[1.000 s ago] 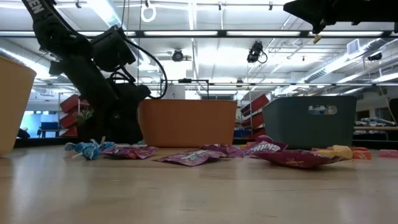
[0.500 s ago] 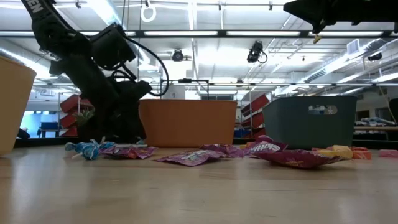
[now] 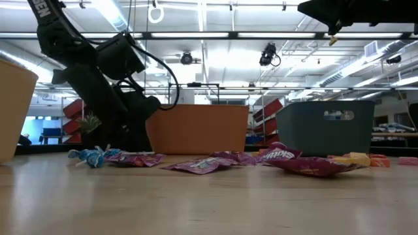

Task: Sort candy
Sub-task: Put the blue candy into the orange bin

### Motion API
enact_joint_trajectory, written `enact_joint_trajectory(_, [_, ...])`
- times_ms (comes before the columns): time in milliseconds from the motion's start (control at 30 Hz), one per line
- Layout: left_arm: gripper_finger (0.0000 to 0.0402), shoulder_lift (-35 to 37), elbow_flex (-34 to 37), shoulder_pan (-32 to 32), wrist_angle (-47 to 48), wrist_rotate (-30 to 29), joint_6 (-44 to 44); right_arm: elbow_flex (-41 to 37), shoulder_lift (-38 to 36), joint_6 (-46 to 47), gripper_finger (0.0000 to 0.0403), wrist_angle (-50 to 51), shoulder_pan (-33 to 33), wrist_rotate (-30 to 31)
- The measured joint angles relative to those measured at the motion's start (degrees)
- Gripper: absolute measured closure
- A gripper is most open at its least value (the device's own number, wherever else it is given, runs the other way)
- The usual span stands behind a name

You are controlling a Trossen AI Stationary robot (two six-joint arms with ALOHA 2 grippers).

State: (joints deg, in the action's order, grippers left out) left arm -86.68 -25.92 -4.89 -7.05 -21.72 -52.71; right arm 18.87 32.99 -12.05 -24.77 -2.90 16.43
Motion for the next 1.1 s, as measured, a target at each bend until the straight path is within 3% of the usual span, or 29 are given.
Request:
enact_joint_trajectory(133, [0.0299,-0.02,-0.08,0.06,2.18,-0.22,-0.04,0.00,0.00,0.00,0.0403,0.00,0.00,0.00])
enact_joint_trajectory(333, [0.0389,-0.02,-0.06,0.09,3.88,-0.54,2.40,0.00,0.00,-0.05,0.0403,-0.02,0.00,0.00])
enact_joint_trajectory(533, [0.0398,0.17,0.23,0.28,2.84,0.26,5.75,0.00,0.00,-0.09,0.0403,0.00,0.00,0.00])
enact_joint_trajectory(667, [0.0399,2.79,0.42,0.24,2.73,3.61,7.42,0.00,0.00,-0.09,0.0403,-0.02,0.00,0.00])
enact_joint_trajectory(900, [0.0401,8.97,0.64,0.59,3.69,15.48,10.39,0.00,0.00,-0.09,0.0402,-0.03,0.01,-0.02])
enact_joint_trajectory(1100, [0.0401,13.24,0.59,0.55,2.44,17.03,13.96,0.00,0.00,-0.03,0.0402,-0.02,0.01,-0.02])
